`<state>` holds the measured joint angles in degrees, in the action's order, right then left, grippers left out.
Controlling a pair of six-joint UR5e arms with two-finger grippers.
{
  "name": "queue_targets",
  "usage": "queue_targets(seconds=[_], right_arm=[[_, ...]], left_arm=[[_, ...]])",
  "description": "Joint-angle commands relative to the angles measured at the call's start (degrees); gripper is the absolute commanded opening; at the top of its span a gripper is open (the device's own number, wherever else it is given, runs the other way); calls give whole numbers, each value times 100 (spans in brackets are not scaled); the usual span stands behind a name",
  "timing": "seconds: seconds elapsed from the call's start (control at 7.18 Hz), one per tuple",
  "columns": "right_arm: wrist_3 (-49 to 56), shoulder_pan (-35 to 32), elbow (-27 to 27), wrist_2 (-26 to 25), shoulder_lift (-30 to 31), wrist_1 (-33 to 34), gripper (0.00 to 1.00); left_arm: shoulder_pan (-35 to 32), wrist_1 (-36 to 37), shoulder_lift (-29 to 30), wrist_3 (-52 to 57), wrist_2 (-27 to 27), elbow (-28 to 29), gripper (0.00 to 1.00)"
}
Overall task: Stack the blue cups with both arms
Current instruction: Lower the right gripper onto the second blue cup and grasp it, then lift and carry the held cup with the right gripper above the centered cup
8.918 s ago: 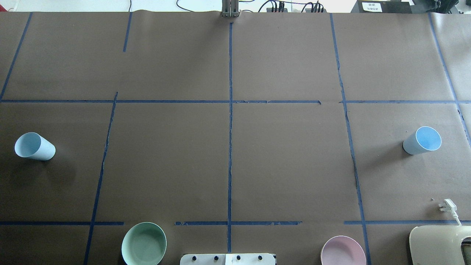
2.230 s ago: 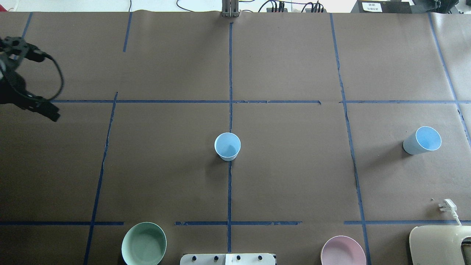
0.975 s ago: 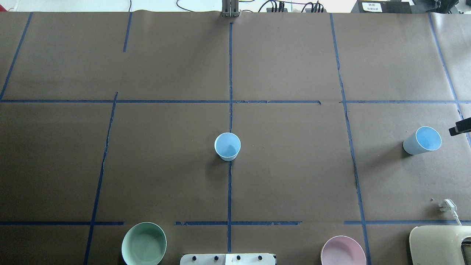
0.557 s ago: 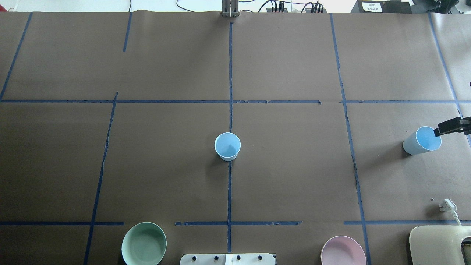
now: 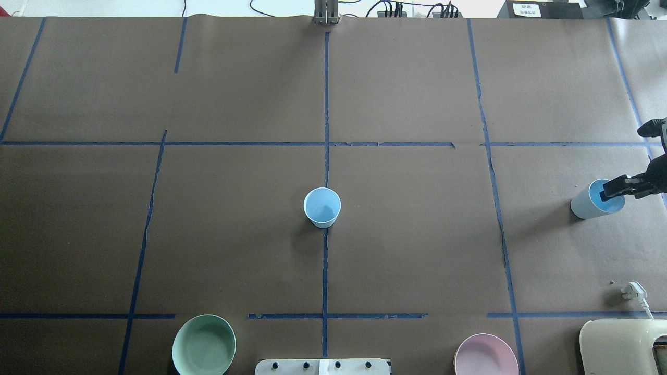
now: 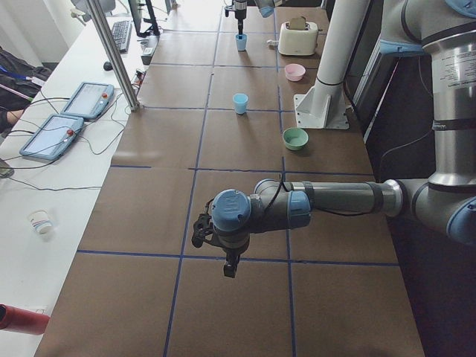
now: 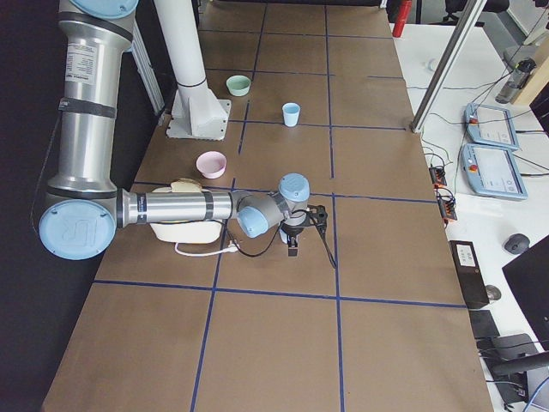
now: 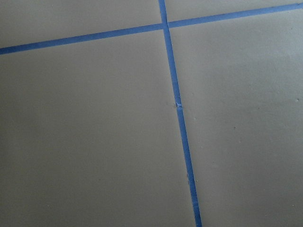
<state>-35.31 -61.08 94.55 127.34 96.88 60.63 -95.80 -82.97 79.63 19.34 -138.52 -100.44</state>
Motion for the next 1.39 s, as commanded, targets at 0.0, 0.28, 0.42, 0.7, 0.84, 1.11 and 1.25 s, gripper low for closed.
queue_targets(seconds=[0.0, 0.28, 0.42, 0.7, 0.84, 1.11, 1.25], right_arm=[[41, 26, -104, 53, -107, -33, 2], [-2, 17, 44, 193, -107, -25, 0], [-11, 8, 185, 290, -81, -16, 0], [-438, 25, 562, 343, -116, 89, 0], [-1034, 139, 695, 318, -438, 246, 0], [-2193, 515, 1019, 230, -1508, 1147, 0], [-2818, 779, 1326, 3, -2140, 1919, 0]], left_arm=[[0, 0, 0, 0, 0, -20, 100], [0, 0, 0, 0, -9, -20, 100], [0, 0, -9, -9, -9, -37, 100], [0, 0, -9, -9, 0, -29, 100], [0, 0, -9, -26, 9, -20, 100], [0, 0, 0, -323, 52, 25, 100], [0, -9, 0, -317, 105, 33, 100]])
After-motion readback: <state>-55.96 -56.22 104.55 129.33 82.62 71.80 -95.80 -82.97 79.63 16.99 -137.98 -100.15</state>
